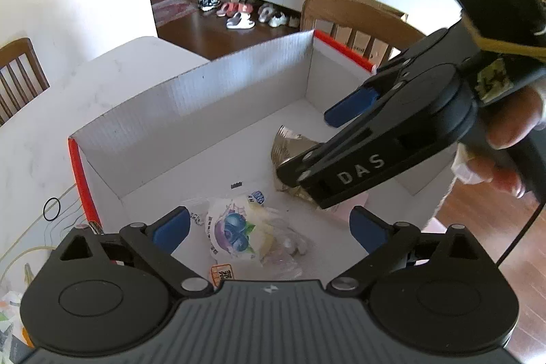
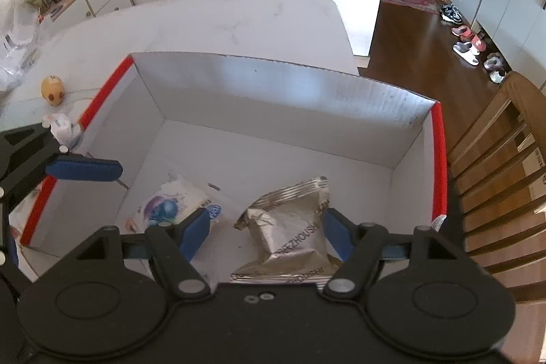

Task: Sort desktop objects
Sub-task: 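Open both tools to release the cable and silver bag into the box, then withdraw both tools from the box back over the table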

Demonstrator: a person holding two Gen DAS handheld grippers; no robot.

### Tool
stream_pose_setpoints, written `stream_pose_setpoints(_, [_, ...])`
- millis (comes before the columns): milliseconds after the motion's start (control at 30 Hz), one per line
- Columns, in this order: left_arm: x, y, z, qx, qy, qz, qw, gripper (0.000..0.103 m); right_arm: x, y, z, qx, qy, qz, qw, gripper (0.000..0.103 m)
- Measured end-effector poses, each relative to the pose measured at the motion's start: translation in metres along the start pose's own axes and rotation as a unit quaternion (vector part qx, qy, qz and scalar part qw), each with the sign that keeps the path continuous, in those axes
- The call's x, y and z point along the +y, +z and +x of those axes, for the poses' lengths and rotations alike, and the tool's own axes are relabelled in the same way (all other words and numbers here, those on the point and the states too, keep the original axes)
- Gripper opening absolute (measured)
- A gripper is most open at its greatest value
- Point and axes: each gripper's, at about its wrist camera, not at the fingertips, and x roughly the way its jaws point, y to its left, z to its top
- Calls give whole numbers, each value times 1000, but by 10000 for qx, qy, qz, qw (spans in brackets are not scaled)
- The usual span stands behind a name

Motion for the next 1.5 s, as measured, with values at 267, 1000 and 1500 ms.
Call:
stream_pose_setpoints(267, [2,-7,-22,-322,-145,-246,9991,100,4,-2,-17,-215,352,274,9988,85])
stream_pose_setpoints(1000, [18,-42,-97,-1116,-422,-424,9920,101,39,-11,-78,-1010,625,909,9888,98])
stream_pose_setpoints(1500, [70,-93,-159,-1548,-250,-624,9857,101,114,-10,-100,-1315,688,980,9841,99])
